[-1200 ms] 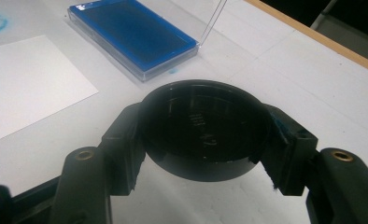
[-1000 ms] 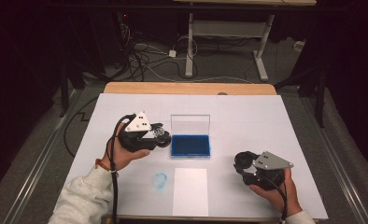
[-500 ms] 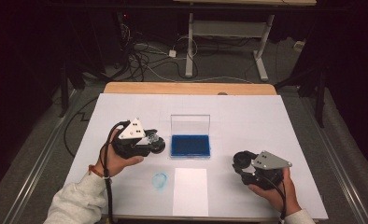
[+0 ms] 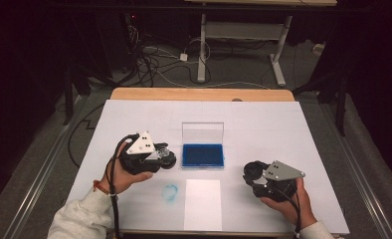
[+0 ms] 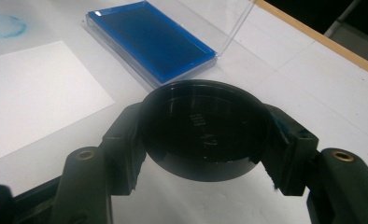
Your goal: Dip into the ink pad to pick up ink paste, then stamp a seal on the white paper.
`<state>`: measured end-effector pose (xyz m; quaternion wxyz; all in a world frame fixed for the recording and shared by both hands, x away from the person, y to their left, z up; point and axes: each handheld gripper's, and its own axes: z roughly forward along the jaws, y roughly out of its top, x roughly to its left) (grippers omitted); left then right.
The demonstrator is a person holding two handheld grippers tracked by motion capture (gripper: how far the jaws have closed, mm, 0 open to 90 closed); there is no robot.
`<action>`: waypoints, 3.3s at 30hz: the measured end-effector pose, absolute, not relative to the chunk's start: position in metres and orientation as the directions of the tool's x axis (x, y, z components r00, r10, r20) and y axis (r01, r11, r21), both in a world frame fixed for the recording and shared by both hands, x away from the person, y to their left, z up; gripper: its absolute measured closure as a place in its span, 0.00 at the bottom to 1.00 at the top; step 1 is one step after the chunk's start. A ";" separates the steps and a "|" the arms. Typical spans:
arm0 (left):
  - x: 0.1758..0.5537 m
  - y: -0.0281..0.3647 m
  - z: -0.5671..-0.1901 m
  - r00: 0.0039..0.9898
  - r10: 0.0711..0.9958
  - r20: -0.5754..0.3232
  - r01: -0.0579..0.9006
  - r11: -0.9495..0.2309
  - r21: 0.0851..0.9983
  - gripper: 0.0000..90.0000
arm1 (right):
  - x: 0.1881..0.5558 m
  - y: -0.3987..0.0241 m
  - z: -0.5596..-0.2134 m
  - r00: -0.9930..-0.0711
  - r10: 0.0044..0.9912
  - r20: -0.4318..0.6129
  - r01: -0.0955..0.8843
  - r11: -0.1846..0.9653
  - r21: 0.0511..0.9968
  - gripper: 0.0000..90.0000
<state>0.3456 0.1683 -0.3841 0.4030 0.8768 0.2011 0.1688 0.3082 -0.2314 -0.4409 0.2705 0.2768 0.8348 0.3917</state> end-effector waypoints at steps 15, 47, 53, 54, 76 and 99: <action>0.341 0.159 -0.384 0.877 0.460 0.140 0.197 -0.609 0.769 0.61 | 0.310 -0.215 -0.444 -0.738 0.641 -0.214 0.243 0.546 0.802 0.43; 0.343 0.127 -0.371 0.905 0.406 0.127 0.143 -0.572 0.807 0.61 | 0.323 -0.145 -0.435 -0.848 0.510 -0.145 0.182 0.537 0.824 0.43; 0.346 0.122 -0.367 0.911 0.392 0.125 0.128 -0.559 0.819 0.61 | 0.328 -0.123 -0.438 -0.858 0.489 -0.155 0.165 0.550 0.819 0.43; 0.347 0.121 -0.366 0.910 0.394 0.127 0.126 -0.556 0.821 0.61 | 0.328 -0.120 -0.438 -0.858 0.491 -0.152 0.167 0.546 0.821 0.43; 0.353 0.110 -0.366 0.918 0.380 0.118 0.119 -0.546 0.829 0.61 | 0.340 -0.100 -0.439 -0.856 0.500 -0.129 0.168 0.506 0.846 0.43; 0.326 0.092 -0.398 0.953 0.279 0.121 0.087 -0.630 0.772 0.61 | 0.332 -0.146 -0.451 -0.819 0.548 -0.170 0.219 0.572 0.790 0.43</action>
